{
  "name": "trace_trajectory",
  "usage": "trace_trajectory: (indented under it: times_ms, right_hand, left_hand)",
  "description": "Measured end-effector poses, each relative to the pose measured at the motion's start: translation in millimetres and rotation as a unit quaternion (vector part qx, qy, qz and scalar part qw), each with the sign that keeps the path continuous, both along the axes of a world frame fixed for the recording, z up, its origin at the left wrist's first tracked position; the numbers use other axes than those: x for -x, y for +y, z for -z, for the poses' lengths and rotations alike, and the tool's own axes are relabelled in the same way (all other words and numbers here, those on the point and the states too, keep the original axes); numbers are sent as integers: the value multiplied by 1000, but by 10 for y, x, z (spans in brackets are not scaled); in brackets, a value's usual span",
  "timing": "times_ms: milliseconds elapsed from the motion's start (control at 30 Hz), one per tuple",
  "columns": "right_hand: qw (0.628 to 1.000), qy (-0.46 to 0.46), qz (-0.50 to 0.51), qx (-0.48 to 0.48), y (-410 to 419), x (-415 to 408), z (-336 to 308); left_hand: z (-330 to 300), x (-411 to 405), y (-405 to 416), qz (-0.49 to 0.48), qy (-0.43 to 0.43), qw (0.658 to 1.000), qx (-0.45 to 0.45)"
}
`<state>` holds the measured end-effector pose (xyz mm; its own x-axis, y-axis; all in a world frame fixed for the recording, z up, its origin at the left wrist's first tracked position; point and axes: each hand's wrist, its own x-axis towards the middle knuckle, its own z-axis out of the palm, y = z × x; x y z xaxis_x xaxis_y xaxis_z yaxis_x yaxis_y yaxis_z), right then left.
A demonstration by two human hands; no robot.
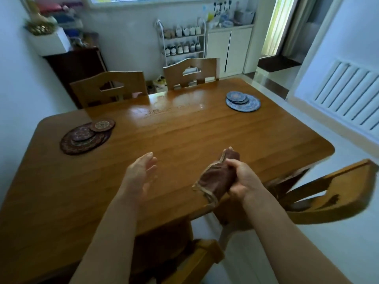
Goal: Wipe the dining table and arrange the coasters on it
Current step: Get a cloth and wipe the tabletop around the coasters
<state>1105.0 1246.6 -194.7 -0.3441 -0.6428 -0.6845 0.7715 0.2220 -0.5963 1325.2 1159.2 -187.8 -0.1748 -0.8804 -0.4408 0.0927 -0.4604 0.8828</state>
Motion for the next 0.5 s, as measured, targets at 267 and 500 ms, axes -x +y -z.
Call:
trace_trajectory:
  times_ms: [267,500]
  right_hand:
    - [994,-24,76,74,834,432,-610]
    - [977,24,165,136,1349,1192,-873]
  left_hand:
    - [-501,305,452,-29,121,992,33]
    - [-877,1097,730,28,161,984,64]
